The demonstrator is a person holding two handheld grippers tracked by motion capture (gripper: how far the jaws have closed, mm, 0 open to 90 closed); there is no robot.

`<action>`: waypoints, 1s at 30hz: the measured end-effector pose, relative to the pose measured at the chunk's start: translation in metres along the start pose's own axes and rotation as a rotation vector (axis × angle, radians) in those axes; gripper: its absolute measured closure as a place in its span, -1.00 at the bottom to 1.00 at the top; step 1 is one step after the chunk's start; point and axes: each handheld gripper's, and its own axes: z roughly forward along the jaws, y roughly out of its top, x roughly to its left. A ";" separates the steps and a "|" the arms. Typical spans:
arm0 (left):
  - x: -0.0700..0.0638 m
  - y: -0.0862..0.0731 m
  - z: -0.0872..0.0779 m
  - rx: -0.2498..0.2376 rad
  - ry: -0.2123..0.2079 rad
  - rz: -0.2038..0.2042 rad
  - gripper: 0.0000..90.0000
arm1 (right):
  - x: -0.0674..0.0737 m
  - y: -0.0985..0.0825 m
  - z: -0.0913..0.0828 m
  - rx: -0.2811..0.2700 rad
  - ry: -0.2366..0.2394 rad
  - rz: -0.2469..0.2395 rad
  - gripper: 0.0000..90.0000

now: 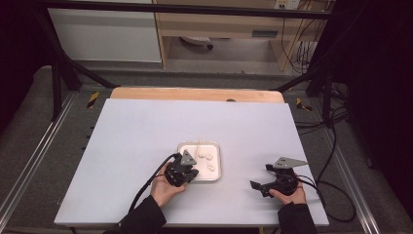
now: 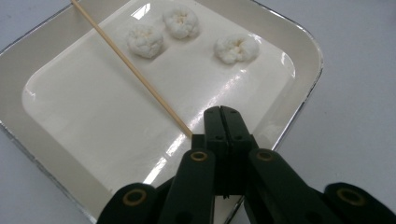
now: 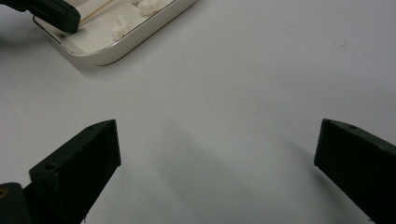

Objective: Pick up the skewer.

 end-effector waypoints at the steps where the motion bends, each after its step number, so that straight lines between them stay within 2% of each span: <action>1: 0.001 -0.001 -0.001 0.000 0.002 -0.002 1.00 | 0.000 0.000 0.000 0.000 -0.001 0.000 -0.98; 6: 0.005 -0.006 -0.005 -0.003 0.021 -0.022 1.00 | 0.000 0.000 0.000 0.000 0.001 -0.002 -0.98; 16: 0.009 -0.010 -0.009 0.001 0.046 -0.034 1.00 | -0.001 0.000 0.000 0.001 0.001 -0.004 -0.98; 24: 0.012 -0.010 -0.023 -0.039 0.046 -0.045 1.00 | 0.000 0.000 0.000 0.001 0.002 -0.002 -0.98; 27: 0.014 -0.009 -0.029 -0.051 0.048 -0.058 0.90 | 0.000 0.000 0.000 0.003 0.004 -0.002 -0.98; 30: 0.017 -0.008 -0.032 -0.058 0.049 -0.065 0.70 | 0.000 0.000 0.000 0.002 0.003 0.000 -0.98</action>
